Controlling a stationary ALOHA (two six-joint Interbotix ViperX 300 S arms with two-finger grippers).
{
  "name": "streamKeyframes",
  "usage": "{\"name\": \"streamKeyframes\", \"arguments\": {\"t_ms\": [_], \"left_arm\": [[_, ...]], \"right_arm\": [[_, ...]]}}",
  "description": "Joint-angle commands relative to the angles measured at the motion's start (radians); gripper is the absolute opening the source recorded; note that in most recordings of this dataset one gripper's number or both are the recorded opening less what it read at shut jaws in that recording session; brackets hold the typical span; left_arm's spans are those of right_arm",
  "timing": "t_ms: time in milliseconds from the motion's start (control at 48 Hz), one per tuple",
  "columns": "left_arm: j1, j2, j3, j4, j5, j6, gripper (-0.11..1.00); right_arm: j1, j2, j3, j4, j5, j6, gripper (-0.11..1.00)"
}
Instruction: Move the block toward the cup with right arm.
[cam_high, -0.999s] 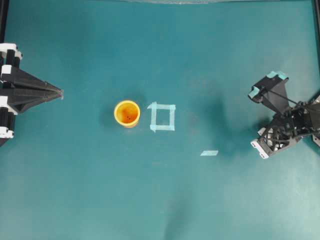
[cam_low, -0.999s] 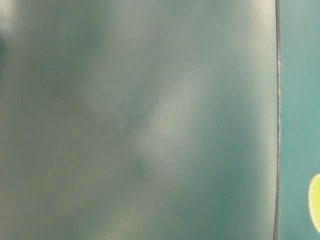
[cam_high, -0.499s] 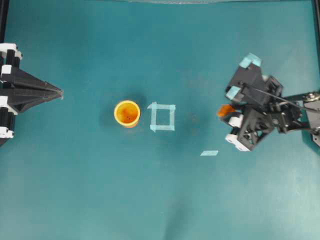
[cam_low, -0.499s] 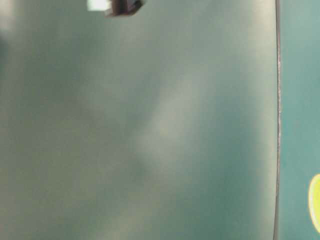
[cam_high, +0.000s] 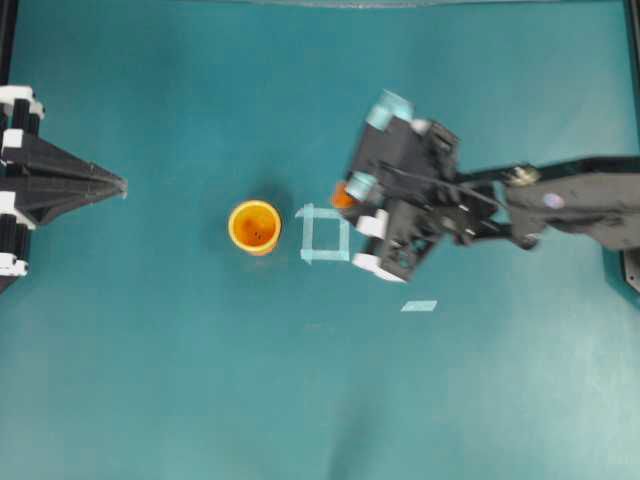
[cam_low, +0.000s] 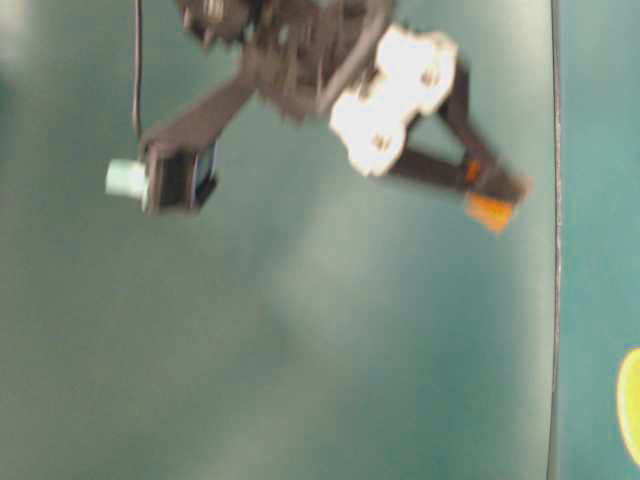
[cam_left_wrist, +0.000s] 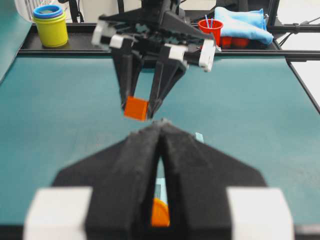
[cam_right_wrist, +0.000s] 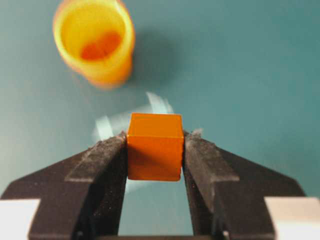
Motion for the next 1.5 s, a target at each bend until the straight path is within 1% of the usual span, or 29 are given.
{"name": "streamKeyframes", "arguments": {"t_ms": [0,104,229,479,791,1478], "left_arm": [[0.002,0.003,-0.026,0.003,-0.005,0.0,0.04],[0.002,0.003,-0.028,0.003,-0.005,0.0,0.04],[0.002,0.003,-0.028,0.003,-0.002,0.0,0.04],[0.002,0.0,-0.028,0.003,0.005,0.0,0.04],[0.002,0.0,-0.028,0.003,0.003,0.0,0.04],[0.002,-0.002,-0.026,0.003,0.003,0.002,0.04]], "right_arm": [[-0.014,0.02,-0.075,-0.011,-0.049,-0.005,0.4],[-0.021,0.067,-0.132,-0.018,-0.094,-0.011,0.4],[-0.029,0.112,-0.181,-0.021,-0.12,-0.025,0.4],[-0.044,0.179,-0.245,-0.021,-0.164,-0.028,0.4],[-0.063,0.215,-0.259,-0.021,-0.221,-0.028,0.4],[-0.064,0.216,-0.259,-0.021,-0.221,-0.028,0.4]]}}
